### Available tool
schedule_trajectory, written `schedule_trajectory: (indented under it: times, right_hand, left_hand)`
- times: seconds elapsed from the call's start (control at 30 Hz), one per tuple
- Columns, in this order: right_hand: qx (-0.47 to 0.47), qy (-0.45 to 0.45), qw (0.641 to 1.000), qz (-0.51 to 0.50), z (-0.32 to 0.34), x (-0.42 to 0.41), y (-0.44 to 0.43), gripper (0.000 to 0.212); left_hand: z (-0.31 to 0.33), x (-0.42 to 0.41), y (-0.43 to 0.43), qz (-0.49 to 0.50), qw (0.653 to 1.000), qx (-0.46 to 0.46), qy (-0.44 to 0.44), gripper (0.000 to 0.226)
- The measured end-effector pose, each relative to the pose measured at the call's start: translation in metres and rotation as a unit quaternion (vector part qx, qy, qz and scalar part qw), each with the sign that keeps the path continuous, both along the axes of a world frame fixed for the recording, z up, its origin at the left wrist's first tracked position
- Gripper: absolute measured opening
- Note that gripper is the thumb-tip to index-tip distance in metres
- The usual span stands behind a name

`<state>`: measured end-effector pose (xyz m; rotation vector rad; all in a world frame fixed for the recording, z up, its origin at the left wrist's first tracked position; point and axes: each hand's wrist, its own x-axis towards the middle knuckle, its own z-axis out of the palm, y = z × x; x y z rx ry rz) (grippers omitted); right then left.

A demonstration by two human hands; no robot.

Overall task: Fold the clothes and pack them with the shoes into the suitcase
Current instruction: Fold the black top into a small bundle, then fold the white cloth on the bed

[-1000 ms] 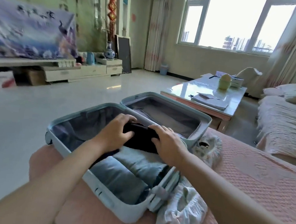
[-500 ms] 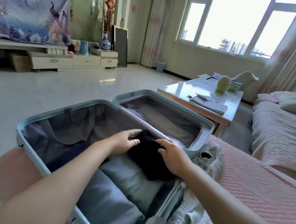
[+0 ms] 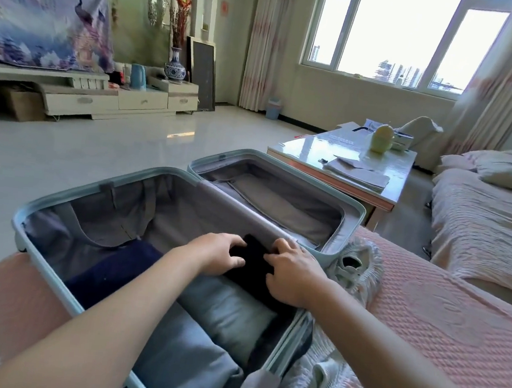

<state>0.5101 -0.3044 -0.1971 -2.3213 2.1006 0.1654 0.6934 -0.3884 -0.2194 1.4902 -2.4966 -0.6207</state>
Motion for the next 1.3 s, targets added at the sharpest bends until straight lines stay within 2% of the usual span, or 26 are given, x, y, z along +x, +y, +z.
schedule_trajectory:
  times: [0.1,0.17,0.3,0.43,0.57,0.77,0.83,0.9,1.0,1.1,1.2,1.3]
  right_hand:
    - [0.024,0.063,0.997,-0.030,-0.003,0.007,0.005,0.044]
    - [0.042,0.032,0.997,-0.065,-0.002,0.012,0.005,0.046]
    - [0.102,-0.034,0.989,-0.099,-0.012,0.023,0.010,0.074]
    - [0.121,-0.064,0.983,-0.121,-0.014,0.020,0.005,0.068]
    - [0.054,-0.095,0.989,-0.103,-0.015,0.013,0.009,0.055]
    - [0.078,-0.078,0.988,-0.106,-0.015,0.012,0.011,0.061]
    - [0.038,-0.114,0.987,-0.102,-0.010,0.011,0.015,0.057]
    - [-0.031,-0.191,0.977,-0.095,-0.005,0.005,0.021,0.051]
    - [-0.130,-0.322,0.930,-0.119,0.012,-0.016,0.037,0.039]
    - [-0.183,-0.398,0.886,-0.150,0.031,-0.056,0.065,0.027]
    - [-0.198,-0.401,0.878,-0.172,0.042,-0.111,0.106,0.026]
    - [-0.183,-0.376,0.879,-0.229,0.043,-0.176,0.155,0.028]
  left_hand:
    - [0.000,-0.005,0.005,-0.014,0.999,0.013,-0.027,0.050]
    - [-0.002,-0.009,0.007,-0.012,1.000,0.010,-0.025,0.052]
    - [-0.005,-0.023,0.014,-0.045,0.995,-0.082,-0.028,0.050]
    - [-0.016,-0.036,0.012,-0.064,0.997,-0.006,-0.051,0.056]
    - [-0.018,-0.035,-0.002,-0.050,0.996,0.060,-0.036,0.061]
    - [-0.017,-0.035,0.008,-0.041,0.996,0.061,-0.057,0.061]
    - [-0.012,-0.034,0.012,-0.029,0.999,0.035,-0.029,0.059]
    - [-0.001,-0.036,0.020,-0.017,1.000,-0.024,-0.002,0.056]
    - [0.020,-0.048,0.041,-0.026,0.991,-0.098,0.092,0.045]
    - [0.049,-0.078,0.070,-0.039,0.977,-0.133,0.162,0.032]
    - [0.076,-0.128,0.107,-0.080,0.966,-0.086,0.230,0.027]
    - [0.091,-0.191,0.146,-0.126,0.958,-0.071,0.249,0.028]
